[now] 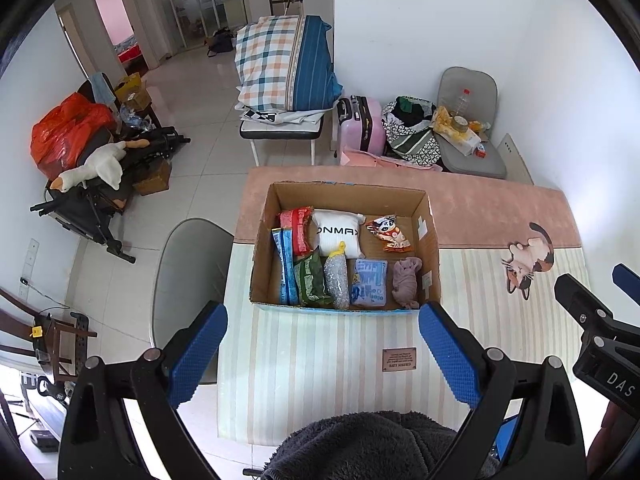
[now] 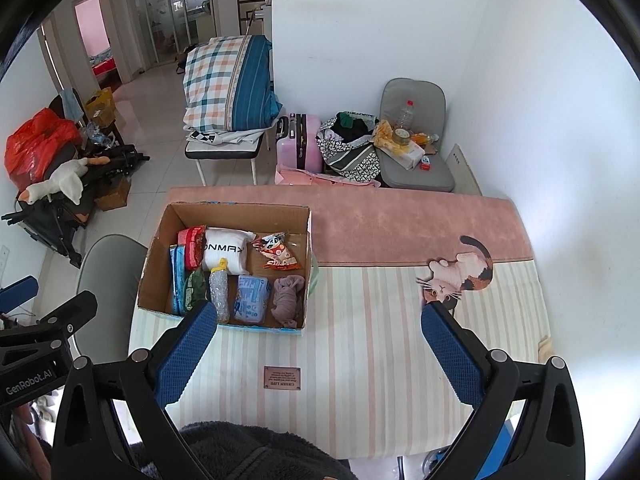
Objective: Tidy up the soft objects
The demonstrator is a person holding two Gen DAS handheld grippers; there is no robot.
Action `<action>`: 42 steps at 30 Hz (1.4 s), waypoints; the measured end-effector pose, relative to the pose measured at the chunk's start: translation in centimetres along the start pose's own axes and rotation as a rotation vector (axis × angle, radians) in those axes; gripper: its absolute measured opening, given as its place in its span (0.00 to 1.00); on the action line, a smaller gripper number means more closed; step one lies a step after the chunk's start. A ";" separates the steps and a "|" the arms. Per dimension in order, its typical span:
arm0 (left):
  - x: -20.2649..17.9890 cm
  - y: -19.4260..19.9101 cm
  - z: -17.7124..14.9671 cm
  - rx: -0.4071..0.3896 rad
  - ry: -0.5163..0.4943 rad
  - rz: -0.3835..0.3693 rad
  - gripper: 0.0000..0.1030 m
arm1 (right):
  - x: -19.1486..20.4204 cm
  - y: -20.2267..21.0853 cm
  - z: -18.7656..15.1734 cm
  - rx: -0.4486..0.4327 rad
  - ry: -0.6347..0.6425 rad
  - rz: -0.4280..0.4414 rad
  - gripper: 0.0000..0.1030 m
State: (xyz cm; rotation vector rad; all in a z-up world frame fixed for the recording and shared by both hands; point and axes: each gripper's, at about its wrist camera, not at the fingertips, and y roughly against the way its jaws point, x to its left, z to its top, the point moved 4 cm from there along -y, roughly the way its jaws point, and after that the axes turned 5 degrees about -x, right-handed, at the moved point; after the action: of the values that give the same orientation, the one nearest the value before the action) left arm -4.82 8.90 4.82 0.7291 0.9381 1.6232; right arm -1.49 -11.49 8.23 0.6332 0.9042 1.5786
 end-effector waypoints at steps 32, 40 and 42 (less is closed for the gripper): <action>0.5 -0.2 0.3 -0.015 -0.005 0.026 0.95 | 0.2 -0.2 0.1 0.001 -0.006 0.005 1.00; 0.2 -0.4 0.4 -0.012 -0.004 0.027 0.95 | 0.2 -0.5 0.0 0.005 -0.010 0.007 1.00; 0.3 -0.4 0.4 -0.012 -0.004 0.028 0.95 | 0.2 -0.5 -0.1 0.003 -0.010 0.005 1.00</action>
State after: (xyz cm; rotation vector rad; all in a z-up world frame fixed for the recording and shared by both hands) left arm -4.34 9.29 4.69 0.7399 0.9186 1.6501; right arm -1.33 -11.28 7.74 0.6453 0.8984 1.5775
